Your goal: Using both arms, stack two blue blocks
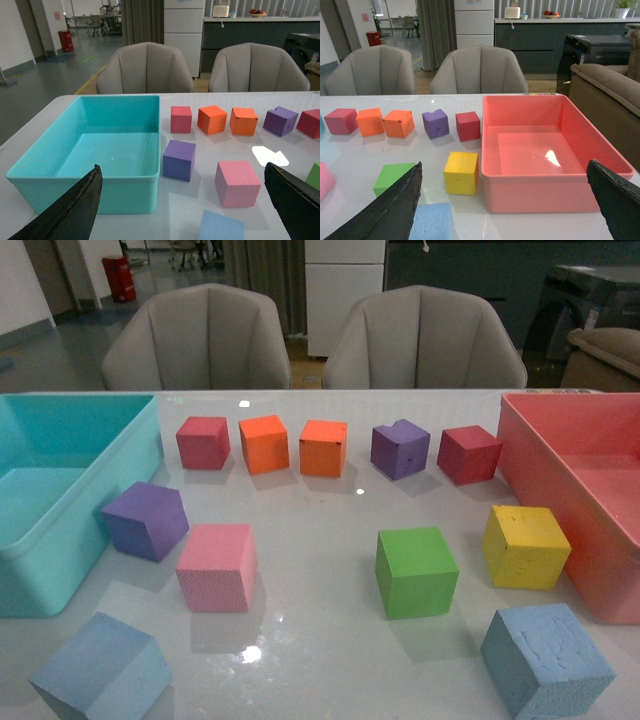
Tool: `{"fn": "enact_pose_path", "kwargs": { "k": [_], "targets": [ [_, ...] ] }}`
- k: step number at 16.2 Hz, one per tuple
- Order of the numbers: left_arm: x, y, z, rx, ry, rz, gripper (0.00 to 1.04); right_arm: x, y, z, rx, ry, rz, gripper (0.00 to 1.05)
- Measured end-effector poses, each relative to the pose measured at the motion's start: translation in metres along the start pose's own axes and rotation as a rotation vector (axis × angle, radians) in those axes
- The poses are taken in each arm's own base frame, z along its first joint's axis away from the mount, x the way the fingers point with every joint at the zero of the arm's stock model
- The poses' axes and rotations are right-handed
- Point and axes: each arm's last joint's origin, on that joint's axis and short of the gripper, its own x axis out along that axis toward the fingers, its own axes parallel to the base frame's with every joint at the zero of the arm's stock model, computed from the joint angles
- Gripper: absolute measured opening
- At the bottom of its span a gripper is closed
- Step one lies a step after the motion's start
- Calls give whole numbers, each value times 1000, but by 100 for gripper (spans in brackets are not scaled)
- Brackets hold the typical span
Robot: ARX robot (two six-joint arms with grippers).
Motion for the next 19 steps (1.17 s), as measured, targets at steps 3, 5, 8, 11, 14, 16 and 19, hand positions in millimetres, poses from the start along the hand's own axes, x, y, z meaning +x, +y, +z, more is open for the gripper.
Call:
{"fn": "enact_pose_path", "kwargs": {
  "k": [3, 5, 8, 11, 14, 16, 19],
  "targets": [
    [0, 0, 0, 0, 0, 0, 98, 0, 0, 0, 0, 0, 0, 98],
    [0, 0, 0, 0, 0, 0, 98, 0, 0, 0, 0, 0, 0, 98],
    [0, 0, 0, 0, 0, 0, 98, 0, 0, 0, 0, 0, 0, 98],
    [0, 0, 0, 0, 0, 0, 98, 0, 0, 0, 0, 0, 0, 98],
    [0, 0, 0, 0, 0, 0, 98, 0, 0, 0, 0, 0, 0, 98],
    [0, 0, 0, 0, 0, 0, 98, 0, 0, 0, 0, 0, 0, 98],
    [0, 0, 0, 0, 0, 0, 98, 3, 2, 5, 36, -33, -120, 98]
  ]
}}
